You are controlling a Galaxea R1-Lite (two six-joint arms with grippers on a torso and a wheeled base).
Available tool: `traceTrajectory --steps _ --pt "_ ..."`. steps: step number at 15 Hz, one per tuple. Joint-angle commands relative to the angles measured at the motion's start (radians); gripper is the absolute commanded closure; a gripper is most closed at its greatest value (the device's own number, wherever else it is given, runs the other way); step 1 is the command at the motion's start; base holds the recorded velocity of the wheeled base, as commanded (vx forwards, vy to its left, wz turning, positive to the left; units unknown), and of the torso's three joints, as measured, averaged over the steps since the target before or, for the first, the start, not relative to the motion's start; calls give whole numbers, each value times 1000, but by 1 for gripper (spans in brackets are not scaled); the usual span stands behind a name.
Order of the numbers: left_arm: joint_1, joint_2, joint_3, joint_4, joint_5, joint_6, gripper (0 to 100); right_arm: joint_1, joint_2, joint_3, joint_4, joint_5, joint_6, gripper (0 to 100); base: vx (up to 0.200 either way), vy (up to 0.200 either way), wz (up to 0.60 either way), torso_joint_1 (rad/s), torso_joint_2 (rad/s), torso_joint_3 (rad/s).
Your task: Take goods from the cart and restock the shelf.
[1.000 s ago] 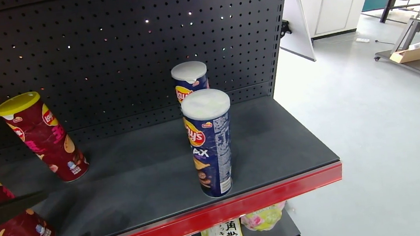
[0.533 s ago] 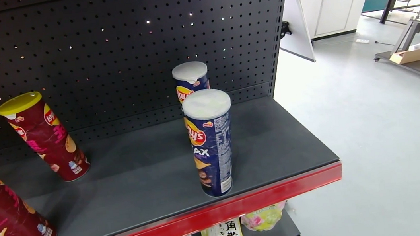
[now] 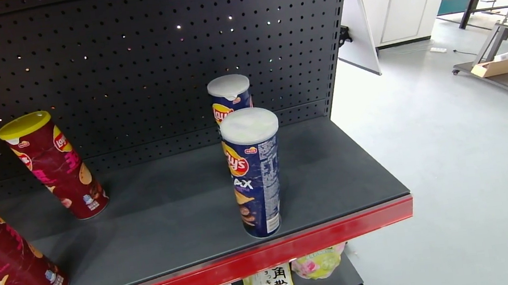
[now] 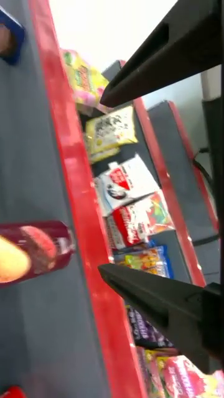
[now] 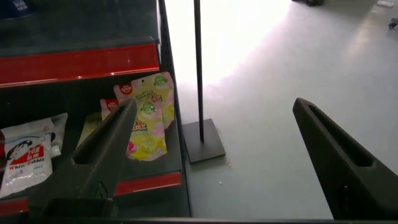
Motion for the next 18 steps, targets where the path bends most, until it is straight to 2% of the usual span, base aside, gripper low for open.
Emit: traceTrajectory --steps 1,4,6,8,10,11,13,14,18 --pt "0 0 46 -21 2 18 0 0 0 0 0 1 1 0 0 0 600 2 12 -2" --pt "0 0 103 -78 2 38 0 0 0 0 0 1 1 0 0 0 600 2 1 2" --pt "0 0 169 -162 2 59 0 1 0 0 0 1 4 0 0 0 300 1 1 1" --pt "0 0 239 -263 1 59 0 0 0 0 0 1 5 0 0 0 0 0 0 0" --pt "0 0 311 -415 -13 53 0 0 0 0 0 1 7 0 0 0 0 0 0 0" --pt "0 2 336 -469 -25 41 0 0 0 0 0 1 7 0 0 0 0 0 0 0" --pt "0 0 359 -510 -19 24 0 0 0 0 0 1 7 0 0 0 0 0 0 0" --pt "0 0 388 -535 13 24 0 1 0 0 0 3 5 0 0 0 0 0 0 0" --pt "3 2 388 -533 24 25 0 0 0 0 0 3 4 0 0 0 0 0 0 0"
